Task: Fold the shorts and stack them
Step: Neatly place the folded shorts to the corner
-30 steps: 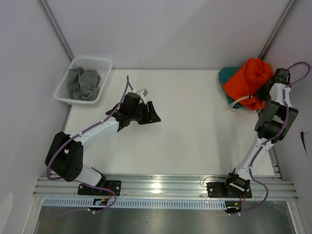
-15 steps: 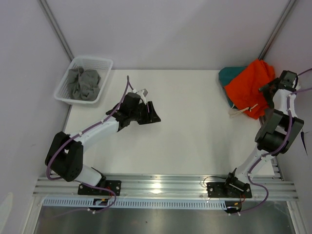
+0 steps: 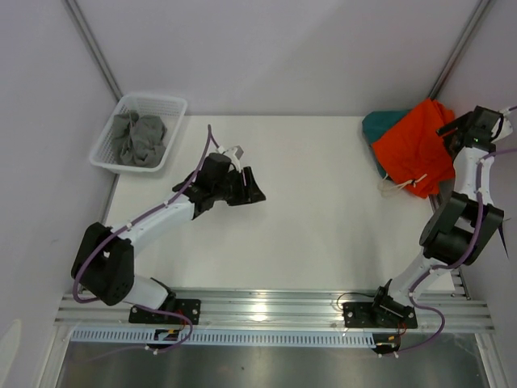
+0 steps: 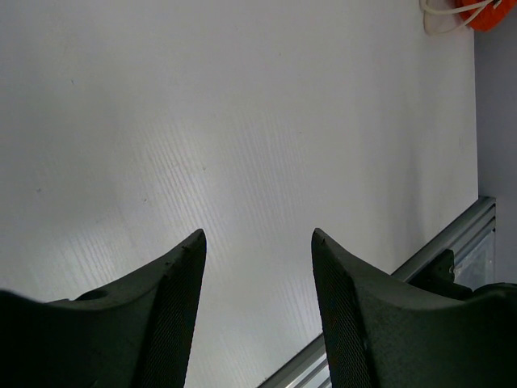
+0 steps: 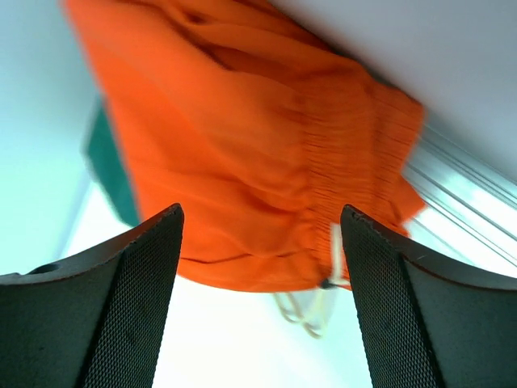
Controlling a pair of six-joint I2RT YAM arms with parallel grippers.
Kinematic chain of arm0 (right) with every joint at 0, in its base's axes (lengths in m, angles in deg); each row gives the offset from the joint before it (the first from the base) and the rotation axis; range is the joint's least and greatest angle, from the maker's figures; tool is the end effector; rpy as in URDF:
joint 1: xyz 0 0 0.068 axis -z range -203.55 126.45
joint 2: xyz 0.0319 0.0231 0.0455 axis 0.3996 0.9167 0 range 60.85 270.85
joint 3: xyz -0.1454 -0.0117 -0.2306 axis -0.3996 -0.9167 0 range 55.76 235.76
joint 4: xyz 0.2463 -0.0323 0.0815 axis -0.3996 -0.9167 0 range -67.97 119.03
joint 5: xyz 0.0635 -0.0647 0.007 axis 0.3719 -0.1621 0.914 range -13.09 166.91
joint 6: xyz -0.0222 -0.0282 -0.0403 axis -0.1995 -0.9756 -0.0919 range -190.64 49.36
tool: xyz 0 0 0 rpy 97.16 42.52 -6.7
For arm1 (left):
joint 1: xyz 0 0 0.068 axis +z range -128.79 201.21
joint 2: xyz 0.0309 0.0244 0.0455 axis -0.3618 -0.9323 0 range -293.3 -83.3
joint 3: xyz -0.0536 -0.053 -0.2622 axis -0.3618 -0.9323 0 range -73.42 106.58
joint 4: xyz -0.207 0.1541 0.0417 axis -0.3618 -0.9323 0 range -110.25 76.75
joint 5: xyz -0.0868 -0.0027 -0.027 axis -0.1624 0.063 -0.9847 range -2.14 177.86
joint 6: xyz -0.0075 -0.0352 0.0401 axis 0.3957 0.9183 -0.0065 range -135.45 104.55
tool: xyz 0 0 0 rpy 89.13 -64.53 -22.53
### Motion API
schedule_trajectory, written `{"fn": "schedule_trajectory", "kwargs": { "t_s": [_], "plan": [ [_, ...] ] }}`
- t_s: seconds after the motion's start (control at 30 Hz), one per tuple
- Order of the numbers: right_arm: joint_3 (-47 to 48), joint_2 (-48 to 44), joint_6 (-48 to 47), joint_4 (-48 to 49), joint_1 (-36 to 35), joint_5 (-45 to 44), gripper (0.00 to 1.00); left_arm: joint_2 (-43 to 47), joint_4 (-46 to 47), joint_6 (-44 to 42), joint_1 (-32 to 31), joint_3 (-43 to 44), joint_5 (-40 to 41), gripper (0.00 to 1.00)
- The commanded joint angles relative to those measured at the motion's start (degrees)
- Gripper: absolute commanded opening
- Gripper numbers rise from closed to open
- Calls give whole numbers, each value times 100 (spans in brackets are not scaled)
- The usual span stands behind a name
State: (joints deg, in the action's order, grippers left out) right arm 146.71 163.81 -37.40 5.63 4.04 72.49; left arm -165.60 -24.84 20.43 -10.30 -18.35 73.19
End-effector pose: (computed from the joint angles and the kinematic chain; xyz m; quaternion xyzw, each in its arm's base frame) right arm 0.3715 -0.1973 0.3151 0.4648 0.7568 -0.0116 0.4594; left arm 0.2633 -0.1720 0.2484 0.0211 0.8960 -0.3334 0.2925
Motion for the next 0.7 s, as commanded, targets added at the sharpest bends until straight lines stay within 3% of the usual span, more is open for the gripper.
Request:
{"fn": "schedule_trajectory", "kwargs": {
  "t_s": [0.0, 0.3, 0.67],
  "plan": [
    [282, -136, 157, 600, -184, 169, 80, 320, -27, -151, -40, -22, 140, 58],
    [1108, 611, -36, -41, -1492, -637, 82, 548, -80, -178, -40, -93, 360, 60],
    [1723, 1674, -194, -656, -2030, -1289, 73, 30, -9, -99, -40, 680, 53, 63]
  ]
}}
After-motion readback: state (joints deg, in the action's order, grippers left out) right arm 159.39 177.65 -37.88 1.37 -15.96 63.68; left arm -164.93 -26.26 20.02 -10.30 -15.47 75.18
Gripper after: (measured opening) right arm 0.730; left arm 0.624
